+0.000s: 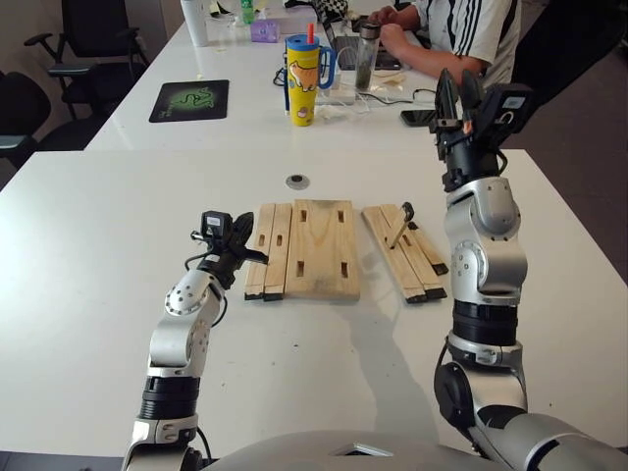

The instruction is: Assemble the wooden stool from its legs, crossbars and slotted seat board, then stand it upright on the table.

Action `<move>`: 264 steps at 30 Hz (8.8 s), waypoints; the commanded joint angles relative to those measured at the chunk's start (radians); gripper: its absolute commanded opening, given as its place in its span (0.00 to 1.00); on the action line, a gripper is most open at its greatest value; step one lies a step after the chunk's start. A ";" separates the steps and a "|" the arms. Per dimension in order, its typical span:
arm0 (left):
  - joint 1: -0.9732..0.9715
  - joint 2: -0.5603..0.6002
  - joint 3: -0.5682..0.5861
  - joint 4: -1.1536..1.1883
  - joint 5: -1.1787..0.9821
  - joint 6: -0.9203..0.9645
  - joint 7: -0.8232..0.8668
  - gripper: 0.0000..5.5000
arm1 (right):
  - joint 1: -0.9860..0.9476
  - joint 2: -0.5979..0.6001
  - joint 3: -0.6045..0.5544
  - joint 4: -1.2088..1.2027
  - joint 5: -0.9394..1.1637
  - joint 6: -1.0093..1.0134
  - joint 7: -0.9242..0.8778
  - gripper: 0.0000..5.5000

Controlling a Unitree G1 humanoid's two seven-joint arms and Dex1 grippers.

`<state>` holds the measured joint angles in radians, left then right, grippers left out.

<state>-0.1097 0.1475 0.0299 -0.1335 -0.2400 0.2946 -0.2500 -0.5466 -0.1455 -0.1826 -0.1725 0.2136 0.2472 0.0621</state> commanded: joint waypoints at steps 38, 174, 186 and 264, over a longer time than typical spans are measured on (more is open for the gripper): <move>0.095 -0.047 0.009 -0.073 0.014 -0.016 0.078 0.00 | 0.505 -0.293 0.175 -0.206 0.109 0.841 0.214 0.63; -0.090 -0.133 0.327 -0.045 -0.917 0.104 0.247 0.19 | 0.192 -0.404 0.658 0.179 -0.288 -0.097 0.851 0.55; -0.106 -0.124 0.289 0.028 -0.752 0.068 0.181 0.19 | 0.179 -0.231 0.642 0.360 -0.427 -0.049 0.614 0.55; -0.040 -0.196 -0.087 0.091 0.008 -0.084 0.524 0.19 | 0.319 -0.143 0.358 0.114 -0.208 0.093 0.483 0.55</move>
<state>-0.2593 -0.0598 -0.0325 -0.0970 -0.3120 0.1031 0.2554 -0.2219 -0.2798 0.2046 -0.0315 -0.0215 0.3340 0.5545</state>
